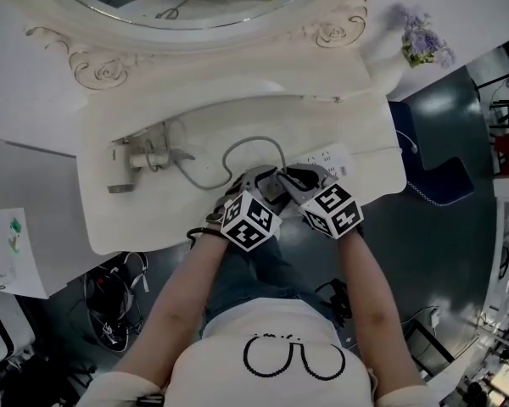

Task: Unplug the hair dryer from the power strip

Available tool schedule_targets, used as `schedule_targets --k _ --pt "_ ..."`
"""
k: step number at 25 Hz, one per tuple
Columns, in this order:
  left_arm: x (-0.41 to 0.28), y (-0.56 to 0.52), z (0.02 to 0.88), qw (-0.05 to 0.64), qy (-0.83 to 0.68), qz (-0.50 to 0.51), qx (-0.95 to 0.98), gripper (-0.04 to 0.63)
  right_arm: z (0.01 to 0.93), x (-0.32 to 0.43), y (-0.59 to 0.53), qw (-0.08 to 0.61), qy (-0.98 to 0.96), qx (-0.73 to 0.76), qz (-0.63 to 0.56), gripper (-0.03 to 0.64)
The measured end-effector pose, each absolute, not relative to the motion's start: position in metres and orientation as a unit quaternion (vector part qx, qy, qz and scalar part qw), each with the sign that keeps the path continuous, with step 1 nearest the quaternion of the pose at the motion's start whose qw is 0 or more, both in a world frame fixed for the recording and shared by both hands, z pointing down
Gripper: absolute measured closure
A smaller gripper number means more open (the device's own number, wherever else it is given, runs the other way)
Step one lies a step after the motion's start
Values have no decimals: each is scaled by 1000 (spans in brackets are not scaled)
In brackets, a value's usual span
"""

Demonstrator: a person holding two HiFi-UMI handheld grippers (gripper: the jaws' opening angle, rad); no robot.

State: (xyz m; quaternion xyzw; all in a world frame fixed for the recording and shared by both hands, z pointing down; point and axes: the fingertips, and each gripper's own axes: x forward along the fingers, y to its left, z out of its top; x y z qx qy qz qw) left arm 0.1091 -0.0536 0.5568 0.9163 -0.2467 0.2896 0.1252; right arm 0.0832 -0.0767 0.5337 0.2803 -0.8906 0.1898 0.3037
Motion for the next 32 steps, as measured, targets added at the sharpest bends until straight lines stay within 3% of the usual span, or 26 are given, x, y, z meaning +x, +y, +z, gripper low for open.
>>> schedule_targets --k 4,9,17,24,32 --pt "108 -54 557 124 -249 286 917 341 532 85 -73 300 -893 284 179 565" --pt "110 -54 557 121 -244 287 918 341 532 81 -74 349 -886 266 149 569" --pt "108 -57 557 124 -245 280 920 342 530 88 -79 265 -899 269 220 566" --pt "108 -56 558 120 -226 292 922 345 529 82 -77 323 -898 256 152 571" --pt "107 -64 557 123 -224 293 921 347 527 86 -87 270 -903 267 200 569"
